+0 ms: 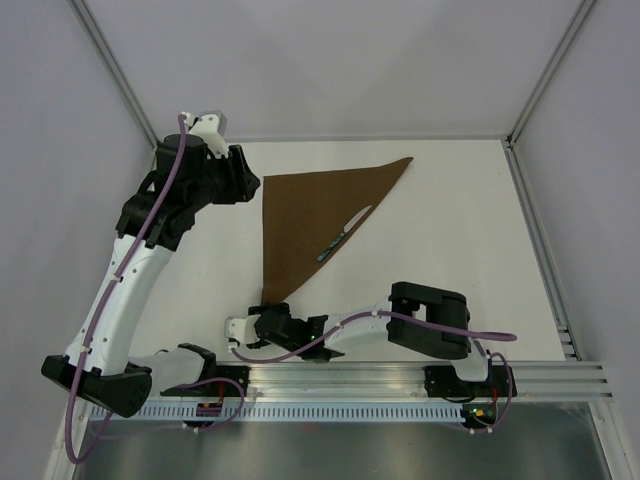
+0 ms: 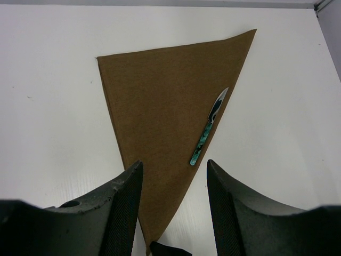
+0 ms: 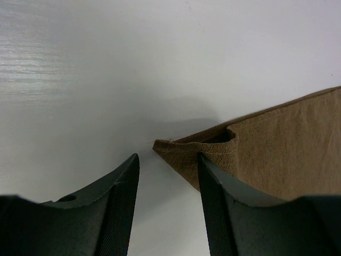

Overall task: Fold the napkin, place the utensils inside, and roll it up
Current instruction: Fold the napkin

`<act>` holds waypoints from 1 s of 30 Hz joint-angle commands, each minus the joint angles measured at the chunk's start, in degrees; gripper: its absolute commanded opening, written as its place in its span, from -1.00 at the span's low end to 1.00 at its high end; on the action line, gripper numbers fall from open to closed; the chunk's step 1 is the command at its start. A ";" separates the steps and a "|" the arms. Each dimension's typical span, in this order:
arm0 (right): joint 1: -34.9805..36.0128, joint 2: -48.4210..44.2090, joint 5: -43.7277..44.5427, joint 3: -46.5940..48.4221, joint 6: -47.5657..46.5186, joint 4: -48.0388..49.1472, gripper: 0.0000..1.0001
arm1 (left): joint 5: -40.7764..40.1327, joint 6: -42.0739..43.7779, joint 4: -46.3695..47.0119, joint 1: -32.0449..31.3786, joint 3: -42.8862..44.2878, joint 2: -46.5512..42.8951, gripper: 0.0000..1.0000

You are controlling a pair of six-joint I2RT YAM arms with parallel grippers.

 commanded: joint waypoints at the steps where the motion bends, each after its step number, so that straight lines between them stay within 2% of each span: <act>1: 0.09 0.69 2.04 1.56 0.27 1.79 0.10 | 1.79 -2.60 -1.22 0.17 0.58 -0.17 0.13; 12: 1.05 -1.94 4.15 1.21 -0.08 0.74 0.20 | 2.23 -2.52 -1.22 0.17 0.32 0.35 0.13; 23: 0.70 -10.55 -4.18 -0.81 -1.75 -3.56 0.39 | 2.76 -2.08 -1.22 0.17 0.67 1.06 0.17; 26: -0.70 -10.47 -7.70 -1.26 -1.57 -4.18 0.43 | 3.20 -2.08 -1.22 0.17 0.49 1.06 0.17; 30: -1.06 -8.54 -8.07 -1.26 -1.40 -3.74 0.44 | 3.20 -1.90 -1.13 0.17 0.32 1.41 0.18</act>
